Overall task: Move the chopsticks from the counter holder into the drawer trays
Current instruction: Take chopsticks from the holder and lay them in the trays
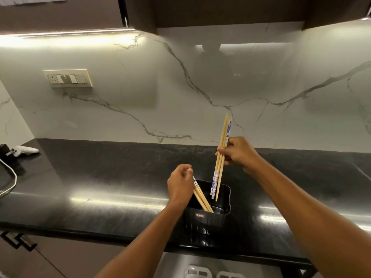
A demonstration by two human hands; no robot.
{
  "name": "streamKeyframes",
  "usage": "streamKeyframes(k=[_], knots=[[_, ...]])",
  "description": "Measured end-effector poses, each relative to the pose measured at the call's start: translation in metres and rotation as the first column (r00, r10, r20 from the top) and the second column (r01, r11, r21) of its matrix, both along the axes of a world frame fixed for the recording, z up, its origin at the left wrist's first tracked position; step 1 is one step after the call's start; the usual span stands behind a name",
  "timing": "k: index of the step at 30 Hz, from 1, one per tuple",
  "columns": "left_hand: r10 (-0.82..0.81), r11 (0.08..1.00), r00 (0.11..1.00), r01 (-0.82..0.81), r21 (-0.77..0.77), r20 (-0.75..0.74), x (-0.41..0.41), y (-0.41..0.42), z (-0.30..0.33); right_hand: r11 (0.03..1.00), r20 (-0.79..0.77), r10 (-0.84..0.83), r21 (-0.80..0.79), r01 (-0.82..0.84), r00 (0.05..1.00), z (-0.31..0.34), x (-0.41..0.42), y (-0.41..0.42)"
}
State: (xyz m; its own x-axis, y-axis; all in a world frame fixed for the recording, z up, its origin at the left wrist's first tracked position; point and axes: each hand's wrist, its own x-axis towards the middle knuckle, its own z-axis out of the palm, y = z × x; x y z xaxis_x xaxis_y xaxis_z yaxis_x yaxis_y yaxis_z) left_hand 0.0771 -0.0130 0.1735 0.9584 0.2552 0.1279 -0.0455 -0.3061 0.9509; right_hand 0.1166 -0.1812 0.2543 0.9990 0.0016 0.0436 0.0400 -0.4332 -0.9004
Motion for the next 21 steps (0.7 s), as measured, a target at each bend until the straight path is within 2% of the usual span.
streamKeyframes(k=[3,5,7,9,15,21], knots=[[-0.306,0.946,0.952,0.301,-0.12,-0.025,-0.015,-0.015,0.009,0.993,-0.076,0.082,0.093,-0.075,0.994,0.028,-0.01,-0.009],[-0.499,0.828,0.862,0.445,-0.342,-0.086,-0.028,-0.025,0.015,0.986,-0.137,0.116,0.135,-0.098,0.984,0.035,-0.017,-0.014],[-0.609,0.684,0.787,0.455,-0.569,-0.103,-0.041,-0.033,0.018,0.982,-0.186,0.144,0.147,-0.118,0.972,0.036,-0.023,-0.016],[-0.652,0.612,0.752,0.442,-0.656,-0.101,-0.052,-0.04,0.019,0.976,-0.221,0.173,0.171,-0.136,0.96,0.031,-0.031,-0.019],[-0.645,0.608,0.753,0.405,-0.684,-0.128,-0.077,-0.046,0.006,0.973,-0.256,0.18,0.186,-0.135,0.95,0.018,-0.054,-0.022],[-0.652,0.627,0.745,0.427,-0.652,-0.139,-0.091,-0.038,-0.006,0.994,-0.003,0.018,0.106,-0.017,1.0,0.032,-0.062,-0.028]])
